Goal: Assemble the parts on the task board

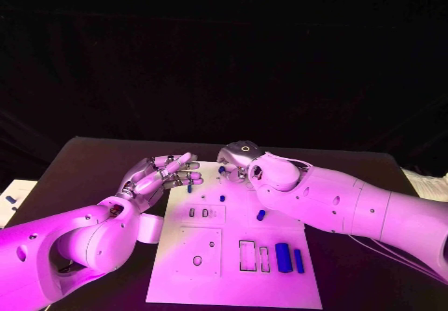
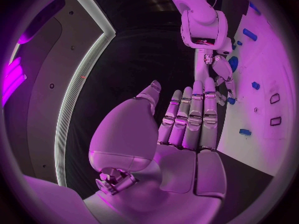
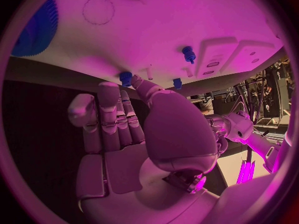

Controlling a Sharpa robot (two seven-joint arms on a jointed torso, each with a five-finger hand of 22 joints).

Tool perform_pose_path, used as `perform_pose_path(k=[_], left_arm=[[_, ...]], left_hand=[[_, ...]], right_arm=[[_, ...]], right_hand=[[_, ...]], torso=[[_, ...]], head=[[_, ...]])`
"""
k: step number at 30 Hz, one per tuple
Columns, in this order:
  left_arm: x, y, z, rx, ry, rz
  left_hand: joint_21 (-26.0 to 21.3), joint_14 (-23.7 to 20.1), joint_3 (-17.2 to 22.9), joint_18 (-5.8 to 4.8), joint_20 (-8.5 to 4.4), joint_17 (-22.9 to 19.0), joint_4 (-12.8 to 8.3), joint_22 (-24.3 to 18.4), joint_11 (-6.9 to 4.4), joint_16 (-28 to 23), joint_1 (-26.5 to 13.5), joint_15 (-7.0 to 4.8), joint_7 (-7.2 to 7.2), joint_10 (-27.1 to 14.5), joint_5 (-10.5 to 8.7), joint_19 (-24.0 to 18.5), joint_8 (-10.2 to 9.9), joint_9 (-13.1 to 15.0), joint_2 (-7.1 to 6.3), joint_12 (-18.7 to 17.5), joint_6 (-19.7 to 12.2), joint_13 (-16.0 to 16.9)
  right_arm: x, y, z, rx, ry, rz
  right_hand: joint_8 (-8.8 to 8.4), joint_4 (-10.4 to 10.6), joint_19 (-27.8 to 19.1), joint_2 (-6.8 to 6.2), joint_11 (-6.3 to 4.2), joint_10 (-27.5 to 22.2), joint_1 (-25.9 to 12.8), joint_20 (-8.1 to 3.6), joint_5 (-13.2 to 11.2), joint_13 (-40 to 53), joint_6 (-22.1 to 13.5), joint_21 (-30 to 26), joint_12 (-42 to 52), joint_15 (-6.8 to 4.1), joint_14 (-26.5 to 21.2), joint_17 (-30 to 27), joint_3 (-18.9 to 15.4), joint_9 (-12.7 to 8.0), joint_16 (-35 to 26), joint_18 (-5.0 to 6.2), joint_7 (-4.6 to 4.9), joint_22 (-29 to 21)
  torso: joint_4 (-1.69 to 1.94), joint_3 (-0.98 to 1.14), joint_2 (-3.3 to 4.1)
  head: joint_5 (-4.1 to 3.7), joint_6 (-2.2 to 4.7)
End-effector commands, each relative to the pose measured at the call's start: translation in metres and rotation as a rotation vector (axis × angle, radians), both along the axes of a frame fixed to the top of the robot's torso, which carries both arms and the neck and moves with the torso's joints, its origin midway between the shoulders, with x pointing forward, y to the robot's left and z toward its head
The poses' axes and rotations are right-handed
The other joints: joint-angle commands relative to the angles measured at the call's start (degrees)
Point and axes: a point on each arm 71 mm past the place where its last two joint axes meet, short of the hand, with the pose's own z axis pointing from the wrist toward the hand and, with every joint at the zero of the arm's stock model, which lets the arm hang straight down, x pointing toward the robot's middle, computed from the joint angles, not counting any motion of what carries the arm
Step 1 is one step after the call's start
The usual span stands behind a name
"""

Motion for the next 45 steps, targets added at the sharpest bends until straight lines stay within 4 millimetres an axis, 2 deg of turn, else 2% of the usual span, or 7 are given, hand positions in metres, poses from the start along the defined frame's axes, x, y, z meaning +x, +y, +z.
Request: perform_pose_path(k=[1, 11, 16, 20, 26, 29, 45], left_arm=[[0.000, -0.002, 0.002, -0.014, -0.007, -0.022], [0.000, 0.000, 0.002, -0.013, -0.006, -0.019], [0.000, 0.003, 0.002, -0.011, -0.005, -0.015], [0.000, 0.005, 0.001, -0.010, -0.005, -0.014], [0.001, 0.007, 0.001, -0.007, -0.003, -0.009], [0.001, 0.007, 0.001, -0.006, -0.003, -0.006], [0.002, 0.006, 0.000, -0.006, 0.001, -0.007]], left_hand=[[-0.21, 0.13, 0.01, 0.12, 0.21, 0.06, -0.34, -0.09, 0.39, -0.21, 0.05, 0.23, 0.33, 0.02, 0.09, -0.08, -0.21, -0.05, 0.76, -0.36, 0.13, -0.03], [-0.22, 0.13, 0.01, 0.11, 0.21, 0.06, -0.35, -0.09, 0.39, -0.22, 0.05, 0.24, 0.33, 0.01, 0.09, -0.09, -0.22, -0.05, 0.76, -0.37, 0.13, -0.03], [-0.26, 0.08, 0.03, 0.11, 0.23, 0.09, -0.45, -0.13, 0.41, -0.33, 0.09, 0.26, 0.36, -0.04, 0.08, -0.12, -0.31, -0.06, 0.81, -0.45, 0.08, -0.04], [-0.28, 0.06, 0.04, 0.11, 0.23, 0.11, -0.50, -0.14, 0.42, -0.36, 0.12, 0.27, 0.36, -0.06, 0.08, -0.13, -0.34, -0.06, 0.83, -0.48, 0.08, -0.04], [-0.30, 0.05, 0.06, 0.11, 0.24, 0.13, -0.59, -0.16, 0.43, -0.42, 0.19, 0.28, 0.37, -0.08, 0.09, -0.15, -0.38, -0.06, 0.85, -0.51, 0.07, -0.05], [-0.31, 0.05, 0.07, 0.11, 0.24, 0.13, -0.60, -0.17, 0.43, -0.43, 0.20, 0.28, 0.37, -0.08, 0.09, -0.15, -0.39, -0.06, 0.86, -0.52, 0.07, -0.05], [-0.45, 0.17, 0.60, 0.14, 0.25, 0.47, -1.90, -0.34, 0.42, -0.92, 1.26, 0.26, 0.36, -0.07, 0.13, -0.10, -0.77, -0.03, 1.17, -0.67, 0.20, -0.03]], right_arm=[[0.000, -0.002, 0.000, -0.005, -0.005, -0.008], [-0.016, -0.035, 0.014, 0.131, -0.031, -0.004], [-0.025, -0.073, 0.025, 0.229, 0.018, -0.070], [-0.029, -0.101, 0.027, 0.263, 0.077, -0.148], [-0.028, -0.128, 0.021, 0.250, 0.186, -0.249], [-0.027, -0.134, 0.017, 0.219, 0.219, -0.282], [-0.019, -0.123, 0.007, 0.113, 0.226, -0.306]], right_hand=[[-0.61, 0.86, -4.16, -0.82, 0.69, -3.89, -0.08, 0.47, -0.64, 0.08, -3.69, -3.82, -0.13, 0.49, -1.82, -4.41, -2.21, 0.04, -4.34, 1.27, 0.46, -5.82], [1.26, 3.62, -0.98, 0.07, 0.06, 0.13, 2.62, 0.45, -0.23, 0.50, -0.71, -3.60, 1.97, 0.02, 0.68, -5.32, -5.85, 0.75, -5.44, 0.83, 0.48, -3.97], [1.15, 4.54, 5.39, 0.51, -1.04, 8.38, 2.72, -0.05, 2.50, 1.68, 0.87, 1.76, 5.06, -0.97, 3.49, 3.94, -5.19, 0.64, 2.61, -0.87, 0.60, 4.88], [0.64, 6.12, 8.93, -1.66, -2.77, 16.66, 1.23, -1.08, 4.30, 4.36, 0.91, 5.02, 8.89, -2.28, 4.67, 9.81, -6.43, 0.47, 7.81, -1.87, -0.53, 10.21], [0.54, 11.17, 13.67, -2.60, -3.75, 17.84, 2.02, -2.48, 7.40, 25.12, -1.18, 10.19, 28.69, -2.87, 6.15, 29.54, -16.11, 0.48, 23.65, -3.48, -1.52, 18.71], [0.35, 14.62, 14.67, -1.73, -3.18, 16.07, 3.48, -1.68, 7.74, 44.13, -1.97, 11.42, 45.87, -2.39, 6.31, 34.84, -19.89, 0.40, 27.47, -3.86, -0.68, 20.96], [0.77, 14.62, 15.93, -0.45, -2.53, 18.99, 3.43, -0.90, 8.05, 64.16, -1.64, 12.70, 63.14, -1.79, 7.48, 43.86, -21.53, 0.50, 33.17, -4.29, -0.34, 23.42]], torso=[[-0.01, 0.03, -0.02], [-0.21, 0.08, -0.02], [-0.89, 0.30, -0.18], [-1.39, 0.48, -0.23], [-1.77, 0.73, -0.20], [-1.62, 0.70, -0.17], [-1.50, 0.57, -0.17]], head=[[0.05, 0.01], [-0.03, 0.24], [-0.06, 0.36], [0.03, 0.28], [0.10, 0.55], [-0.09, 0.58], [0.10, 0.20]])
